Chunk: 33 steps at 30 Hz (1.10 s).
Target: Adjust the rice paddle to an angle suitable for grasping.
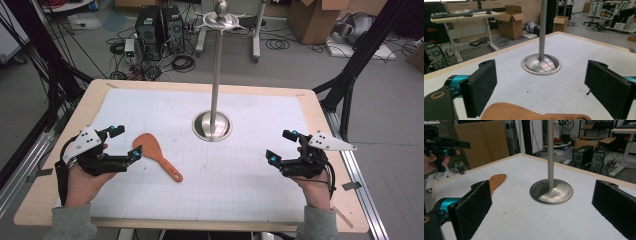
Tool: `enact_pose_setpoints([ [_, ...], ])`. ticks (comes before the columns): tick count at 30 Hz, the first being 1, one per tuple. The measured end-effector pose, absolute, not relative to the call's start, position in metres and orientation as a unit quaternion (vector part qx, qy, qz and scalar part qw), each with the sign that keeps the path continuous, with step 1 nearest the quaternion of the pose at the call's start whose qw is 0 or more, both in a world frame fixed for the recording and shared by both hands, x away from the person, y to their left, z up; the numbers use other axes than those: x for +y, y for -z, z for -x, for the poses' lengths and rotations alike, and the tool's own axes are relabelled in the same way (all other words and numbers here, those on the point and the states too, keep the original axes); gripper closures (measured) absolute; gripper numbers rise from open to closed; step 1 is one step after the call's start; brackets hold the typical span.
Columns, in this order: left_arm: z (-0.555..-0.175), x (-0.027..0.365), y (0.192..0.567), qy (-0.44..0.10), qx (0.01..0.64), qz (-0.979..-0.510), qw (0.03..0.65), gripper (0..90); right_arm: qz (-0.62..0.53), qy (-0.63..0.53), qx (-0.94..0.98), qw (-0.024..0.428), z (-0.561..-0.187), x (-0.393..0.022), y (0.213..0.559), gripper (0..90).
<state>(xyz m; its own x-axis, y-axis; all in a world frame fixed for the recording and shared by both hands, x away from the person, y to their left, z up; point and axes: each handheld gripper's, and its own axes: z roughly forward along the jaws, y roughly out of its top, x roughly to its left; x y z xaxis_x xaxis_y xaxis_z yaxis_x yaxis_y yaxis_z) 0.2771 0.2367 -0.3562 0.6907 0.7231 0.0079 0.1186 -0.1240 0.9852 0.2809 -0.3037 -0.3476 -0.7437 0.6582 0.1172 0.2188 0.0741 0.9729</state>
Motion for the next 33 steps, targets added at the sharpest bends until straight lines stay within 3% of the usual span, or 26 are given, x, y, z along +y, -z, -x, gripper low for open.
enact_pose_setpoints([
  [7, -0.28, 0.237, 0.361, -0.239, 0.296, -0.714, 0.588, 27.0, -0.309, -0.607, 0.712, 0.173, -0.28, -0.303, 0.348, 1.4],
  [15, -0.288, 0.233, 0.371, -0.223, 0.306, -0.727, 0.573, 58.1, -0.307, -0.604, 0.716, 0.166, -0.28, -0.303, 0.35, 1.4],
  [18, -0.29, 0.23, 0.375, -0.211, 0.312, -0.735, 0.564, 75.3, -0.305, -0.605, 0.716, 0.166, -0.28, -0.303, 0.351, 1.4],
  [21, -0.295, 0.224, 0.382, -0.207, 0.312, -0.744, 0.553, 86.4, -0.303, -0.606, 0.718, 0.16, -0.279, -0.302, 0.351, 1.4],
  [33, -0.321, 0.199, 0.389, -0.181, 0.31, -0.781, 0.512, 89.3, -0.292, -0.603, 0.728, 0.146, -0.279, -0.298, 0.352, 1.4],
])
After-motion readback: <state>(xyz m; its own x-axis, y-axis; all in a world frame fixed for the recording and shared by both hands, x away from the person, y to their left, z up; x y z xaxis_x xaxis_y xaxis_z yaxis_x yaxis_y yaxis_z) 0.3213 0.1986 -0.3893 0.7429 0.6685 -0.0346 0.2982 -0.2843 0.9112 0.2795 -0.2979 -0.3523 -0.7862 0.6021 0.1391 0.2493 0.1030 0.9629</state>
